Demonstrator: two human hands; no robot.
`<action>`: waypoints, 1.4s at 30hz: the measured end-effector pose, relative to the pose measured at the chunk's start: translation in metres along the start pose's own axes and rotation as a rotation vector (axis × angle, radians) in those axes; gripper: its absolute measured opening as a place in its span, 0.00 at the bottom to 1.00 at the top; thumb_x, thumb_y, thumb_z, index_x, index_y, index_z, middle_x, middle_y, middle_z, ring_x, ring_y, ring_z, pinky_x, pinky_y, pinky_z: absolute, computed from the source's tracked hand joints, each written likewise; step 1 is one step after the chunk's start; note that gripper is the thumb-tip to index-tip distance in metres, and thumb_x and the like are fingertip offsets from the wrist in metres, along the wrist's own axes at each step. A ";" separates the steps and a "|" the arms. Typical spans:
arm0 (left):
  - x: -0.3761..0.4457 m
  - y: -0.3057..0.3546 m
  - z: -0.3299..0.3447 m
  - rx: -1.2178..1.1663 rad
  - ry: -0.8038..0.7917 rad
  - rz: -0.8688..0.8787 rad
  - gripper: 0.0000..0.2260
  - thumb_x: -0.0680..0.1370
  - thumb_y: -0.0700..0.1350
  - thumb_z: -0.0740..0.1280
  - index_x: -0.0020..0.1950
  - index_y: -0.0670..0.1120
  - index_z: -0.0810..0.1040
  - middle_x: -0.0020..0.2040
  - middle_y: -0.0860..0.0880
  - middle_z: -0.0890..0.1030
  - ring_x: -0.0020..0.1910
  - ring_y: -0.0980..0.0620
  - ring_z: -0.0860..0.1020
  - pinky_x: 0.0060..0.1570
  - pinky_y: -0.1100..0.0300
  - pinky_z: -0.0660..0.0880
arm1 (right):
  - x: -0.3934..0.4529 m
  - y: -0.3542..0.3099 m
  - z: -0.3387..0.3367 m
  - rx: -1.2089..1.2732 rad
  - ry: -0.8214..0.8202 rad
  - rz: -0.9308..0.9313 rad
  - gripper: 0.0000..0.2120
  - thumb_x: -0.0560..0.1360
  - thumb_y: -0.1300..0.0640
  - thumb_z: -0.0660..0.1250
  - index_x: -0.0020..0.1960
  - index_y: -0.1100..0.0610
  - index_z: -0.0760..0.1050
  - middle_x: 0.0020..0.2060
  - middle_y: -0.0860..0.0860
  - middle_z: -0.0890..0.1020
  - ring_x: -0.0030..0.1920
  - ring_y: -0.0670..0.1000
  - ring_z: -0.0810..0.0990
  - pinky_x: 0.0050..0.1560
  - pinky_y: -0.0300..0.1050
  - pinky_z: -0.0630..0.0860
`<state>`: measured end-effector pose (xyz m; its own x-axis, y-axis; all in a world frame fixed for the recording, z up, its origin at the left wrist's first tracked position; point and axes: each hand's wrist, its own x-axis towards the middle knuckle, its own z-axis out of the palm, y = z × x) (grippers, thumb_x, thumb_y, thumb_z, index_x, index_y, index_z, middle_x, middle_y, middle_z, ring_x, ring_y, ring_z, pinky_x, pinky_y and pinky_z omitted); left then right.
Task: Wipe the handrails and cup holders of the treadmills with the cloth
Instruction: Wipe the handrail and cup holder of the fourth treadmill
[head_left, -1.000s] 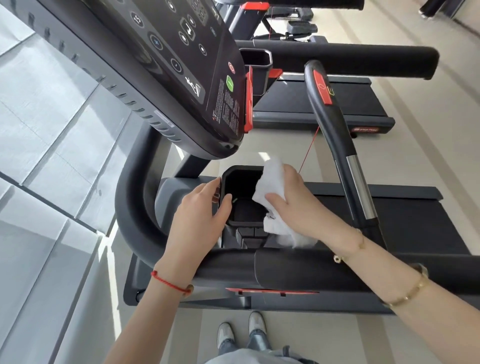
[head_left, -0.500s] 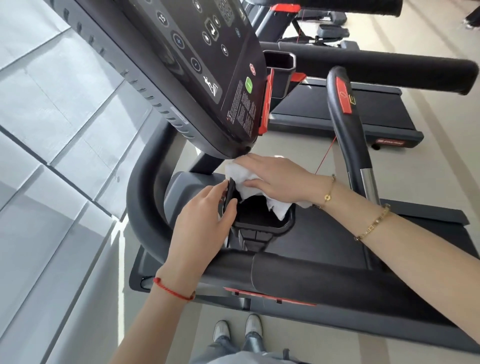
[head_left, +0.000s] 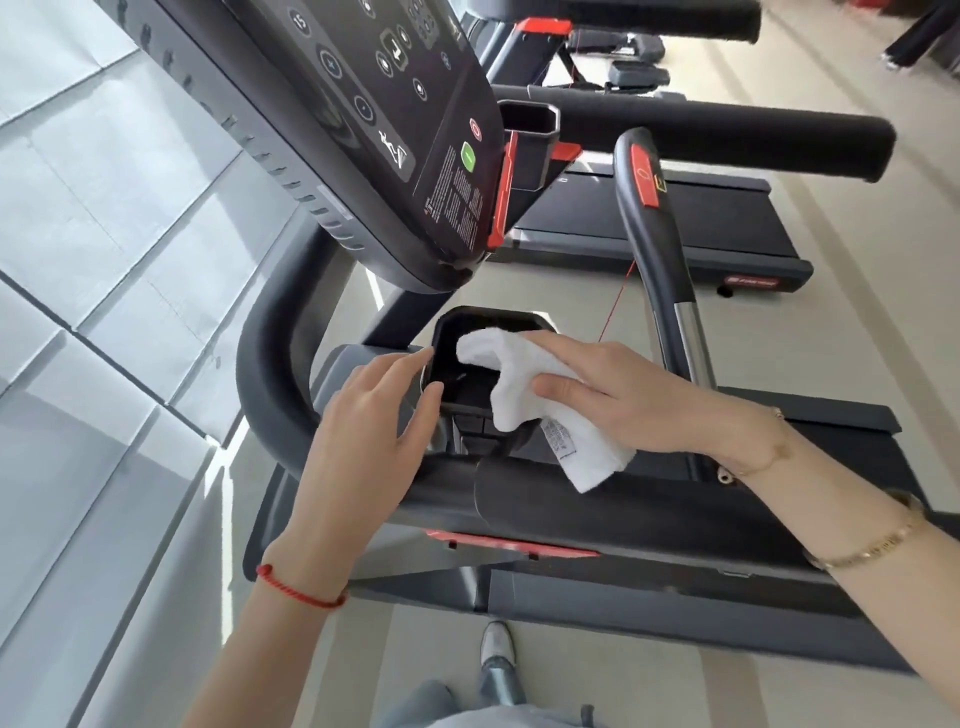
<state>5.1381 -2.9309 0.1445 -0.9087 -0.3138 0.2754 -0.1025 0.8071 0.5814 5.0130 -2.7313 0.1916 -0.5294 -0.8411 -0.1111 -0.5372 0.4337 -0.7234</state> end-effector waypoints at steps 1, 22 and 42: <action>-0.005 0.000 -0.004 -0.014 0.012 0.016 0.18 0.81 0.50 0.60 0.69 0.48 0.74 0.62 0.53 0.78 0.63 0.54 0.74 0.61 0.63 0.68 | -0.006 -0.004 0.004 0.016 -0.001 0.002 0.24 0.78 0.41 0.54 0.72 0.44 0.63 0.45 0.40 0.79 0.44 0.36 0.77 0.42 0.27 0.69; -0.067 0.012 -0.008 -0.085 -0.098 0.242 0.14 0.81 0.43 0.61 0.66 0.48 0.77 0.61 0.52 0.79 0.63 0.50 0.74 0.66 0.50 0.68 | -0.057 -0.034 0.118 -0.652 0.472 0.169 0.22 0.82 0.43 0.50 0.70 0.51 0.69 0.63 0.47 0.77 0.63 0.50 0.74 0.65 0.45 0.67; -0.071 0.129 0.091 0.070 -0.052 0.238 0.11 0.82 0.45 0.61 0.61 0.48 0.79 0.55 0.52 0.82 0.57 0.52 0.77 0.66 0.53 0.64 | -0.169 0.089 0.056 -0.828 0.925 0.168 0.19 0.81 0.44 0.55 0.55 0.57 0.77 0.40 0.51 0.79 0.41 0.54 0.75 0.47 0.46 0.70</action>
<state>5.1521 -2.7588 0.1300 -0.9300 -0.0858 0.3575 0.0909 0.8885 0.4497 5.0912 -2.5689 0.1084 -0.7134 -0.3590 0.6018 -0.4914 0.8685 -0.0645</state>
